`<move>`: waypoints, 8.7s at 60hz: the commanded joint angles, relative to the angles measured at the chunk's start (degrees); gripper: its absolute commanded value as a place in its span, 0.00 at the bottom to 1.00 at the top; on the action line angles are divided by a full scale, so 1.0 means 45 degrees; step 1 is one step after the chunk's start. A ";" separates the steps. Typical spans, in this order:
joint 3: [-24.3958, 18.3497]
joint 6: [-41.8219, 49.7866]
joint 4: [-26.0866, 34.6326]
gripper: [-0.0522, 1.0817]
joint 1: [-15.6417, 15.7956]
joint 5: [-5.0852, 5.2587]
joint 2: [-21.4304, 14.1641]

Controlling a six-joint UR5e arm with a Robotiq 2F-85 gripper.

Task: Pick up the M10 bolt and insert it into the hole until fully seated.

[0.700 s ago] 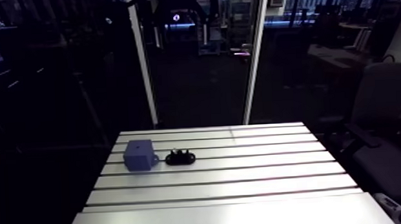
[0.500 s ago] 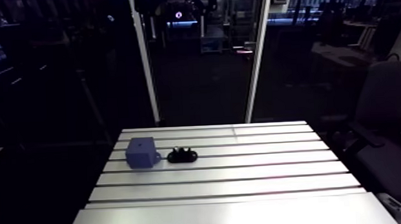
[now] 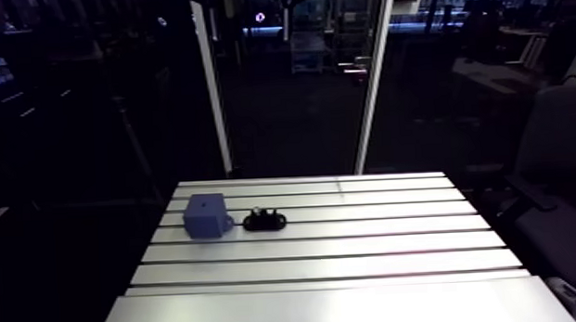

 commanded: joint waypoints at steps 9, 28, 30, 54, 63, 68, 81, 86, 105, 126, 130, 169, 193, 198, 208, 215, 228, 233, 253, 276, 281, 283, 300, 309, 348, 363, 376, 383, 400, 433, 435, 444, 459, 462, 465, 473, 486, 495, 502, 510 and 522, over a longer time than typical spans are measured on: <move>0.0158 -0.0002 -0.0127 0.05 0.0021 -0.0012 0.0004; 0.0913 0.0073 -0.1025 0.05 0.0417 0.0086 0.0040; 0.0939 0.0125 -0.1047 0.05 0.0512 0.0083 0.0109; 0.1660 0.0740 -0.2271 0.05 0.1051 -0.0373 0.0853; 0.1799 0.0818 -0.2617 0.05 0.1323 -0.0481 0.1306; 0.1897 0.0904 -0.2936 0.05 0.1515 -0.0484 0.1612; 0.2376 0.1167 -0.3518 0.05 0.1603 -0.0520 0.1974; 0.2496 0.1170 -0.3639 0.05 0.1603 -0.0556 0.2049; 0.2894 0.1170 -0.4110 0.05 0.1584 -0.0855 0.2576; 0.3352 0.1170 -0.4840 0.05 0.1564 -0.0874 0.2798; 0.3508 0.1170 -0.4987 0.05 0.1545 -0.0875 0.2798; 0.4456 0.1151 -0.5933 0.10 0.1145 -0.0973 0.3048; 0.4596 0.1109 -0.6443 0.36 0.0919 -0.0797 0.3690; 0.4596 0.1111 -0.6443 0.38 0.0936 -0.0832 0.3804; 0.4597 0.1131 -0.6463 0.38 0.1017 -0.0855 0.3931; 0.4616 0.1131 -0.6482 0.39 0.1017 -0.0855 0.4083; 0.4616 0.1131 -0.6482 0.41 0.1017 -0.0855 0.4204; 0.4616 0.1131 -0.6482 0.41 0.1020 -0.0855 0.4238; 0.4636 0.1033 -0.6736 0.41 0.1056 -0.0777 0.4380; 0.4691 0.1014 -0.6756 0.41 0.1037 -0.0797 0.4419; 0.4769 0.1014 -0.6756 0.41 0.1037 -0.0797 0.4419; 0.4788 0.1014 -0.6756 0.41 0.1037 -0.0797 0.4419; 0.4929 0.0975 -0.6951 0.41 0.1017 -0.0797 0.4469; 0.4945 0.0975 -0.6968 0.41 0.1017 -0.0797 0.4651; 0.4892 0.0955 -0.7065 0.44 0.1017 -0.0660 0.4735; 0.4870 0.0936 -0.7264 0.47 0.1017 -0.0640 0.4732; 0.4870 0.0936 -0.7264 0.48 0.1017 -0.0621 0.4732; 0.4890 0.0936 -0.7264 0.49 0.0998 -0.0638 0.4732; 0.4890 0.0916 -0.7264 0.52 0.0959 -0.0640 0.4732; 0.4909 0.0916 -0.7264 0.60 0.0959 -0.0601 0.4732; 0.4909 0.0916 -0.7264 0.60 0.0959 -0.0601 0.4732; 0.4909 0.0916 -0.7264 0.60 0.0959 -0.0582 0.4732; 0.4909 0.0916 -0.7228 0.63 0.0959 -0.0582 0.4732; 0.4909 0.0916 -0.7208 0.64 0.0975 -0.0582 0.4732; 0.4926 0.0916 -0.7206 0.64 0.0978 -0.0582 0.4732; 0.4909 0.0916 -0.7186 0.66 0.0978 -0.0582 0.4732; 0.4909 0.0897 -0.7186 0.69 0.0979 -0.0582 0.4732; 0.4890 0.0916 -0.7186 0.71 0.0978 -0.0582 0.4732; 0.4909 0.0897 -0.7186 0.75 0.0959 -0.0582 0.4732; 0.4890 0.0880 -0.7186 0.79 0.0975 -0.0582 0.4732; 0.4873 0.0702 -0.7166 0.85 0.1075 -0.0581 0.4732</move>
